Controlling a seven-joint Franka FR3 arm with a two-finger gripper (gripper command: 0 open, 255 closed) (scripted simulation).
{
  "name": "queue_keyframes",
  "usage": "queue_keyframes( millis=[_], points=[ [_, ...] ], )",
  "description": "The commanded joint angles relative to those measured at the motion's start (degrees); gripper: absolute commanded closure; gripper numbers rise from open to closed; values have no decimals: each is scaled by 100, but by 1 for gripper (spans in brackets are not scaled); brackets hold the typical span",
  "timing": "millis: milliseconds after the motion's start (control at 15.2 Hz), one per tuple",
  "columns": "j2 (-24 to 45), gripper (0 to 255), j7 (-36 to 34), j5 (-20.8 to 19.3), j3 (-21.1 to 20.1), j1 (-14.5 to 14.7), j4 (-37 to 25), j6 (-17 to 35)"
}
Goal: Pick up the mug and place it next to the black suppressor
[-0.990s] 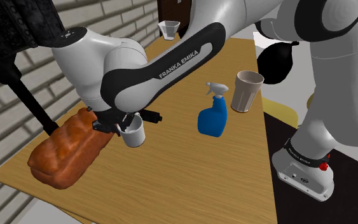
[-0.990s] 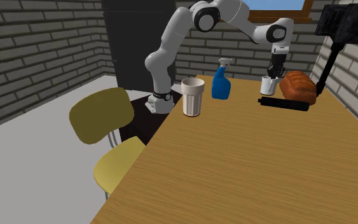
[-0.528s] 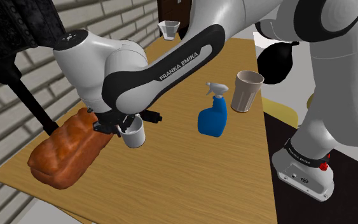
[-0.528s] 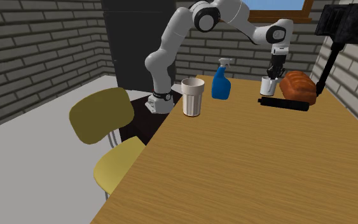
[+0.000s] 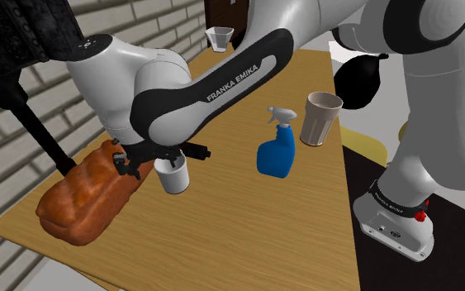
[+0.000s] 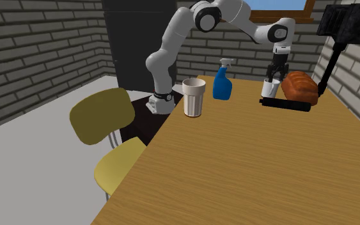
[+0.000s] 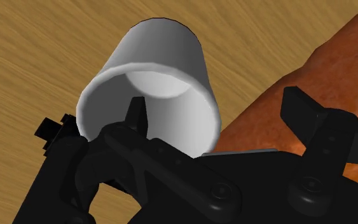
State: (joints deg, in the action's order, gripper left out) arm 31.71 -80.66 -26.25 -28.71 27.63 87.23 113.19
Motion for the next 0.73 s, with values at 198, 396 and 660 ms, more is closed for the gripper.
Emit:
queue_keyframes(
  millis=[198, 396, 660],
  points=[
    [-197, 0, 96, 140, -88, 47, -335, -506],
    [-197, 0, 96, 140, -88, 47, -335, -506],
    [-197, 0, 96, 140, -88, 47, -335, -506]
  ],
)
